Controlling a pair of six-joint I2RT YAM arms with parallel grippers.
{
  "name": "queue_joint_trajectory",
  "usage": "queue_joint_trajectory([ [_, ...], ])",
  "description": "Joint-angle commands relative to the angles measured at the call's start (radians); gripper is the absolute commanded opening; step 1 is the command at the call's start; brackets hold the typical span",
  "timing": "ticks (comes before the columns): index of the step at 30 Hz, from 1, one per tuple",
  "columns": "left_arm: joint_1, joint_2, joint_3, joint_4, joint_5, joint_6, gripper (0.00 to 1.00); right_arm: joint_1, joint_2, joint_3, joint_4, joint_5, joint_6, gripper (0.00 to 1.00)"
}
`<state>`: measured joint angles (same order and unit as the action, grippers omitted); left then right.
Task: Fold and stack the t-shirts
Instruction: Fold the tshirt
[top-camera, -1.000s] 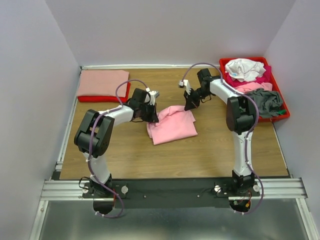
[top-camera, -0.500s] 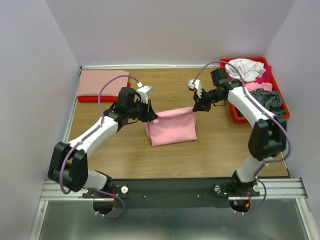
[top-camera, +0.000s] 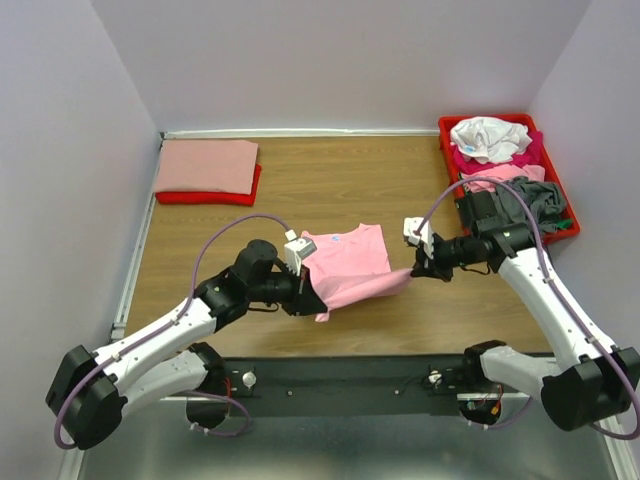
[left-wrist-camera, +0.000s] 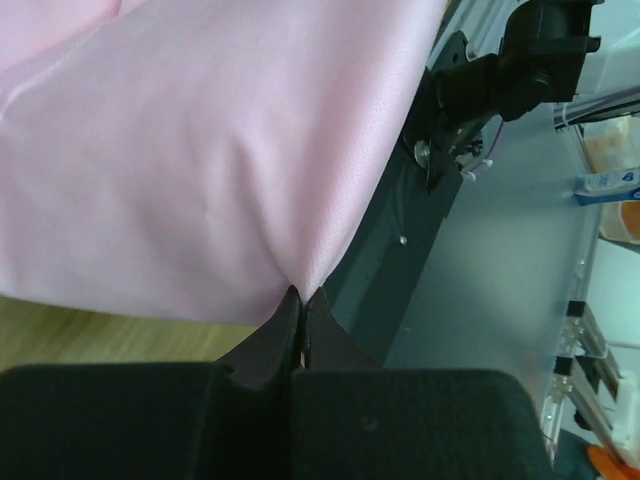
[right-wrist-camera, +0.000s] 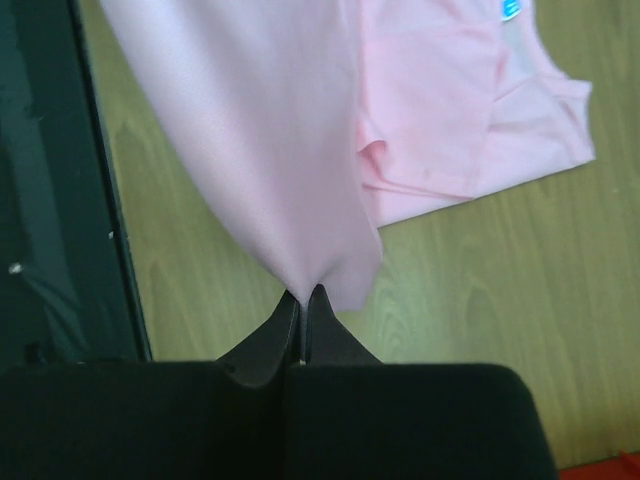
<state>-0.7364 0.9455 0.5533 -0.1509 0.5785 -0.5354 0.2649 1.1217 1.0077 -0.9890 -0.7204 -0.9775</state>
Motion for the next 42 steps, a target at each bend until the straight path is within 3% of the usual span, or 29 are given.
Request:
queue_joint_trajectory([
  [1, -0.014, -0.074, -0.027, 0.019, -0.026, -0.098, 0.00, 0.004, -0.057, -0.040, -0.108, 0.007, -0.072, 0.00],
  [6, -0.014, -0.090, 0.066, -0.053, -0.115, -0.063, 0.00, 0.003, -0.056, -0.023, -0.094, 0.006, -0.061, 0.01],
  [12, 0.044, 0.042, 0.131, -0.029, -0.178, 0.015, 0.00, 0.002, 0.098, 0.034, -0.019, 0.015, -0.035, 0.01],
  [16, 0.164, 0.223, 0.168, 0.028, -0.169, 0.096, 0.00, 0.000, 0.229, 0.121, 0.056, 0.022, 0.006, 0.00],
  [20, 0.281, 0.413, 0.281, 0.082, -0.186, 0.187, 0.00, 0.002, 0.459, 0.256, 0.142, 0.071, 0.069, 0.01],
  [28, 0.357, 0.737, 0.497, 0.119, -0.181, 0.273, 0.00, 0.002, 0.818, 0.491, 0.174, 0.130, 0.151, 0.01],
  [36, 0.404, 0.834, 0.511, 0.122, -0.147, 0.327, 0.00, 0.000, 0.900, 0.529, 0.227, 0.139, 0.209, 0.01],
  [42, 0.419, 0.849, 0.522, 0.137, -0.143, 0.331, 0.02, 0.000, 0.899, 0.529, 0.253, 0.141, 0.247, 0.08],
])
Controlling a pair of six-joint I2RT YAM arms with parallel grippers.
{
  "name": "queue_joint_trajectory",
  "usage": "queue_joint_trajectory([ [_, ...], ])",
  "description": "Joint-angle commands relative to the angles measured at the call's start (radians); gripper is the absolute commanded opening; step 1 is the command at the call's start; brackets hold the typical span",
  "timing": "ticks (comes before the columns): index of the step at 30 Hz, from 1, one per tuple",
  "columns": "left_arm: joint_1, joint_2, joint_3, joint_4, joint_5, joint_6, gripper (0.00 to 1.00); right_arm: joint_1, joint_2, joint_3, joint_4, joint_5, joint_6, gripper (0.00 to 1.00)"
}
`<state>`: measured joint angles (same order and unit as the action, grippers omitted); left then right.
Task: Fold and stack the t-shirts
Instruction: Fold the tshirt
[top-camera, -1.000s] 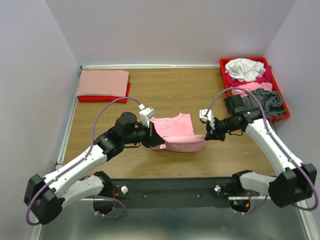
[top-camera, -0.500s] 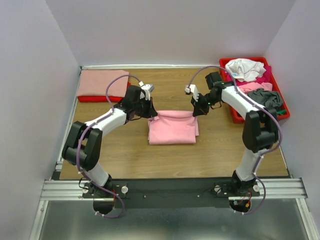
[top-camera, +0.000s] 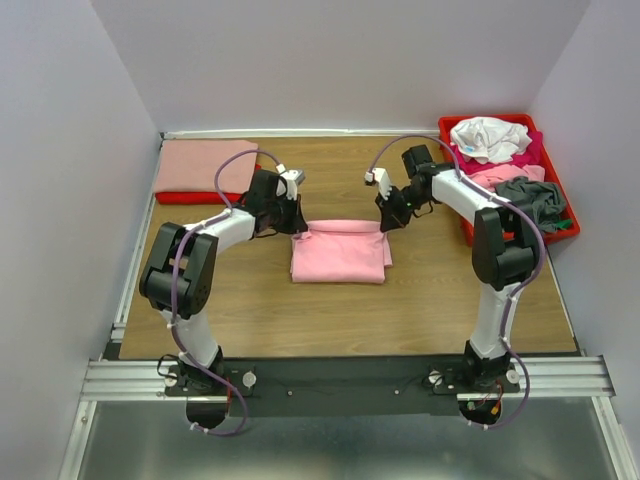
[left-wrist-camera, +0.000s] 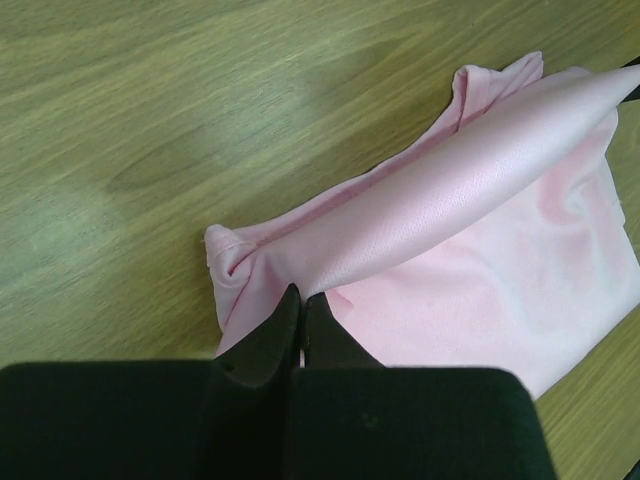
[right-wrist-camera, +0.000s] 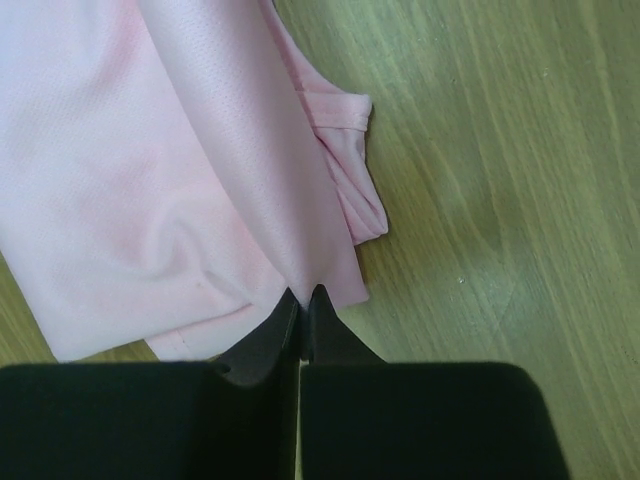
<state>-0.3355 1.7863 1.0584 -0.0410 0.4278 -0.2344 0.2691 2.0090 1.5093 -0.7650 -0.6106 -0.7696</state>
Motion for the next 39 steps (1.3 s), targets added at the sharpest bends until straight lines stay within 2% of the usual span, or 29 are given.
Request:
queue_joint_trajectory([
  [1, 0.019, 0.007, 0.021, 0.029, 0.008, 0.027, 0.02, -0.001, 0.010, 0.029, 0.033, 0.031, 0.044, 0.09],
  [3, 0.021, 0.002, 0.029, 0.027, -0.001, 0.027, 0.04, -0.002, 0.014, 0.032, 0.041, 0.029, 0.061, 0.12],
  [6, 0.021, -0.013, 0.043, 0.021, -0.075, 0.021, 0.30, -0.002, 0.011, 0.038, 0.085, 0.037, 0.116, 0.38],
  [8, 0.021, -0.042, 0.057, 0.016, -0.157, 0.018, 0.54, -0.002, -0.003, 0.029, 0.154, 0.048, 0.177, 0.52],
  [10, 0.021, -0.080, 0.071, 0.015, -0.214, 0.023, 0.59, -0.002, -0.033, 0.016, 0.220, 0.072, 0.243, 0.65],
  [11, 0.020, -0.096, 0.084, 0.012, -0.286, 0.033, 0.64, -0.002, -0.042, 0.009, 0.289, 0.115, 0.318, 0.71],
  [13, 0.020, -0.145, 0.097, 0.012, -0.383, 0.044, 0.66, -0.004, -0.081, 0.000, 0.364, 0.146, 0.360, 0.73],
  [18, 0.020, -0.266, 0.085, 0.004, -0.555, 0.102, 0.73, -0.005, -0.138, -0.053, 0.452, 0.305, 0.533, 0.74],
  [22, 0.026, -0.399, -0.012, -0.002, -0.467, 0.070, 0.78, -0.022, -0.188, -0.136, 0.451, 0.195, 0.593, 0.74],
  [23, 0.030, -0.421, -0.067, 0.000, -0.354, 0.060, 0.75, -0.022, -0.200, -0.155, 0.451, 0.143, 0.608, 0.69],
  [24, 0.032, -0.441, -0.096, 0.006, -0.304, 0.047, 0.73, -0.022, -0.223, -0.173, 0.451, 0.109, 0.612, 0.61],
  [25, 0.032, -0.483, -0.157, 0.016, -0.211, 0.012, 0.63, -0.022, -0.230, -0.207, 0.451, 0.069, 0.612, 0.52],
  [26, 0.032, -0.502, -0.187, 0.027, -0.166, -0.005, 0.58, -0.022, -0.234, -0.221, 0.452, 0.025, 0.630, 0.31],
  [27, 0.032, -0.519, -0.211, 0.036, -0.131, -0.026, 0.52, -0.022, -0.233, -0.234, 0.452, -0.006, 0.641, 0.22],
  [28, 0.032, -0.545, -0.254, 0.036, -0.086, -0.054, 0.41, -0.022, -0.221, -0.250, 0.445, -0.047, 0.650, 0.14],
  [29, 0.032, -0.557, -0.274, 0.035, -0.064, -0.068, 0.38, -0.024, -0.213, -0.258, 0.435, -0.051, 0.653, 0.10],
  [31, 0.032, -0.606, -0.334, 0.030, -0.032, -0.088, 0.36, -0.024, -0.214, -0.280, 0.418, -0.045, 0.645, 0.10],
  [33, 0.030, -0.657, -0.369, 0.015, -0.018, -0.097, 0.38, -0.022, -0.245, -0.330, 0.418, 0.035, 0.619, 0.16],
  [34, 0.029, -0.718, -0.386, 0.012, -0.015, -0.098, 0.41, -0.024, -0.281, -0.348, 0.420, 0.058, 0.615, 0.23],
  [35, 0.020, -0.747, -0.417, 0.010, -0.015, -0.109, 0.50, -0.022, -0.303, -0.377, 0.418, 0.092, 0.618, 0.32],
  [39, -0.083, -0.824, -0.451, 0.020, -0.035, -0.125, 0.60, -0.025, -0.365, -0.435, 0.415, 0.136, 0.627, 0.37],
])
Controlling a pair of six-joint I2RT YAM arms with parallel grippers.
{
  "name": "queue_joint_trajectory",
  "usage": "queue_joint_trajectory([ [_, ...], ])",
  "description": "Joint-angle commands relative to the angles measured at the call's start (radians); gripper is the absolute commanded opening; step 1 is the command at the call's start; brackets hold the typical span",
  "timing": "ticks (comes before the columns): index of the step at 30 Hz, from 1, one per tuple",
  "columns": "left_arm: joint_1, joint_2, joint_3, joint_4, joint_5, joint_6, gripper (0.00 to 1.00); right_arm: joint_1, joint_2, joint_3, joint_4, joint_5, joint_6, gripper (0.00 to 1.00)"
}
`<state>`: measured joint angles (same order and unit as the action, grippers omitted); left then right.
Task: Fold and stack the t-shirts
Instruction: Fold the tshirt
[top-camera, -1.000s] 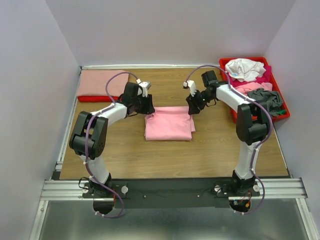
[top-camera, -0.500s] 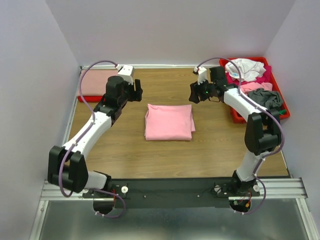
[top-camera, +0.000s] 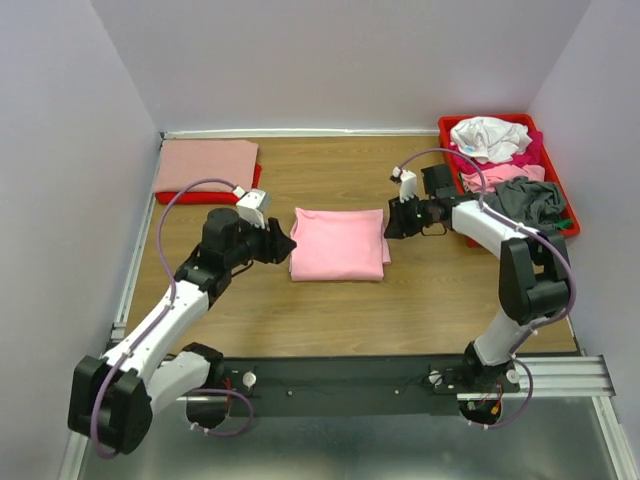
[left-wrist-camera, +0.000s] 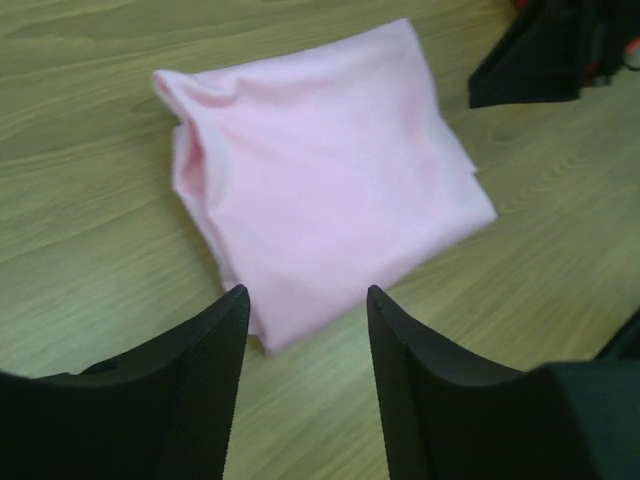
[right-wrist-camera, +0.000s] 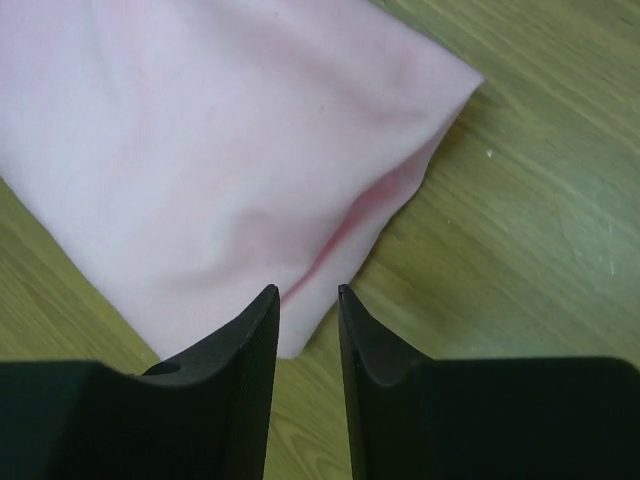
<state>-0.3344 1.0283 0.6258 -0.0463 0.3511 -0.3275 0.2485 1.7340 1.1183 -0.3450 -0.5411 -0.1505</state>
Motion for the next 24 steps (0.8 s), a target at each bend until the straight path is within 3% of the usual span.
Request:
queue_joint_trajectory([
  [1, -0.115, -0.066, -0.017, 0.026, 0.026, -0.031, 0.61, -0.008, -0.097, -0.052, -0.006, 0.072, 0.005, 0.38],
  [6, -0.343, -0.019, 0.012, 0.072, -0.113, -0.012, 0.66, -0.008, -0.090, -0.060, -0.074, 0.049, -0.058, 0.40],
  [11, -0.500, 0.142, 0.092, 0.095, -0.312, 0.111, 0.70, -0.008, -0.059, -0.051, -0.133, 0.050, -0.098, 0.39],
  [14, -0.567, 0.237, 0.133, 0.120, -0.392, 0.160, 0.71, -0.009, -0.060, -0.055, -0.141, 0.055, -0.098, 0.40],
  [18, -0.630, 0.335, 0.189, 0.171, -0.428, 0.269, 0.73, -0.009, -0.050, -0.071, -0.147, 0.066, -0.106, 0.47],
  [24, -0.690, 0.490, 0.276, 0.183, -0.468, 0.411, 0.74, -0.011, -0.018, -0.072, -0.161, 0.038, -0.113, 0.48],
])
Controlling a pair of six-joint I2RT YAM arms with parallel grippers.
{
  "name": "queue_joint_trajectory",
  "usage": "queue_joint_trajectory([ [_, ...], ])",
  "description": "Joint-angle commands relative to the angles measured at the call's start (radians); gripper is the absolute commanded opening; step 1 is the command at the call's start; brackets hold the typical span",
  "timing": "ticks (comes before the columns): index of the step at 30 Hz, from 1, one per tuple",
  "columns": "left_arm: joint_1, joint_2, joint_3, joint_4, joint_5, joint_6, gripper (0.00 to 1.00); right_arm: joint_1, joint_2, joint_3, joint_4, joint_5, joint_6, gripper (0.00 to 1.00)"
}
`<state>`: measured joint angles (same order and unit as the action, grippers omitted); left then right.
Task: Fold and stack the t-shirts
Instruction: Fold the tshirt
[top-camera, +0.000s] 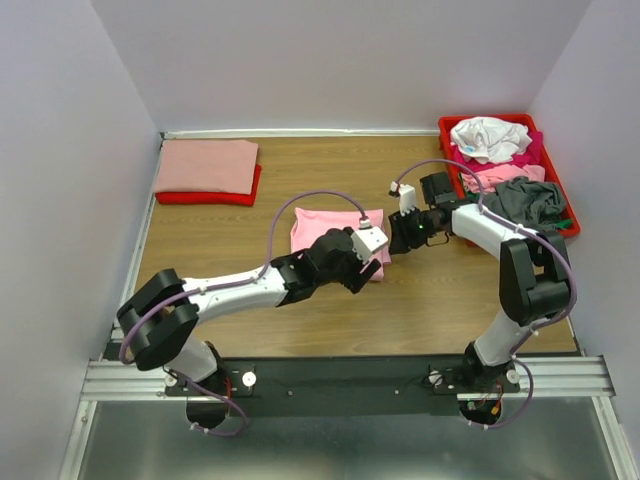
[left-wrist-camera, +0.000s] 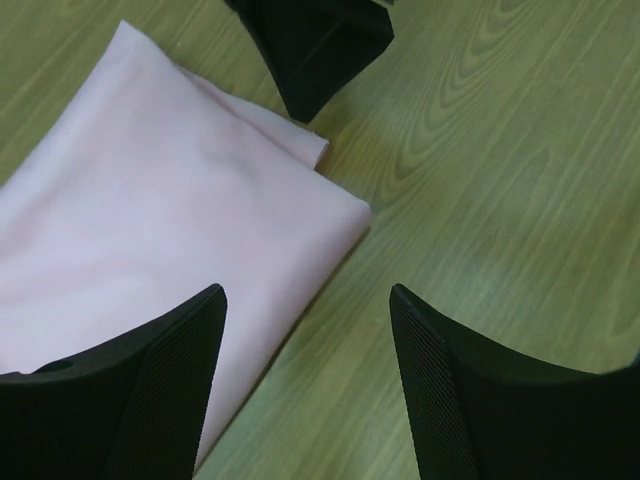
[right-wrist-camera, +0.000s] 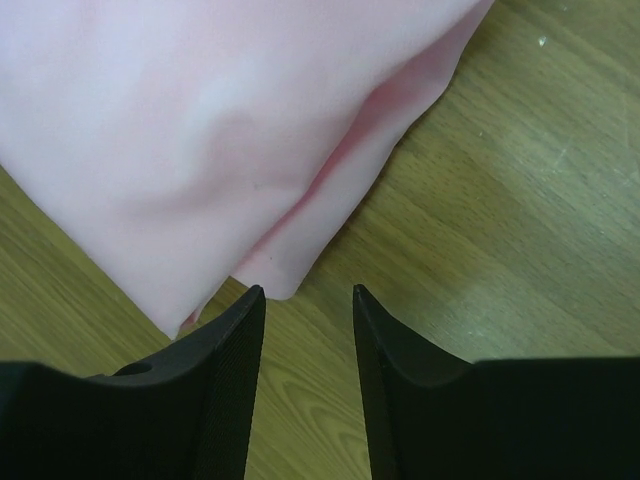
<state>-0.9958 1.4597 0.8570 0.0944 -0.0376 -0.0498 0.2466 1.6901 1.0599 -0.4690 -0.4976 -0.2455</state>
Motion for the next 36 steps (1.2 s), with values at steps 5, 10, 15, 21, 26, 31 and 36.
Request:
queue_joint_trajectory([
  [5, -0.056, 0.169, 0.070, 0.041, -0.137, 0.232, 0.75, -0.009, 0.052, -0.008, -0.040, -0.022, -0.018, 0.50],
  [10, -0.069, 0.243, 0.097, 0.033, -0.173, 0.281, 0.75, -0.009, 0.075, -0.001, -0.045, -0.044, -0.020, 0.50],
  [15, -0.070, 0.286, 0.112, 0.034, -0.217, 0.292, 0.75, -0.009, 0.092, -0.001, -0.049, -0.056, -0.020, 0.50],
  [21, -0.069, 0.315, 0.123, 0.033, -0.220, 0.301, 0.71, -0.009, 0.118, 0.005, -0.056, -0.090, -0.011, 0.51],
  [26, -0.069, 0.335, 0.131, 0.033, -0.196, 0.295, 0.58, -0.010, 0.128, 0.012, -0.059, -0.108, -0.003, 0.50],
  [31, -0.064, 0.341, 0.135, 0.024, -0.160, 0.289, 0.25, -0.009, 0.146, 0.018, -0.062, -0.134, 0.003, 0.40],
  [36, -0.055, 0.335, 0.137, 0.021, -0.159, 0.275, 0.09, -0.009, 0.164, 0.028, -0.065, -0.157, 0.006, 0.26],
])
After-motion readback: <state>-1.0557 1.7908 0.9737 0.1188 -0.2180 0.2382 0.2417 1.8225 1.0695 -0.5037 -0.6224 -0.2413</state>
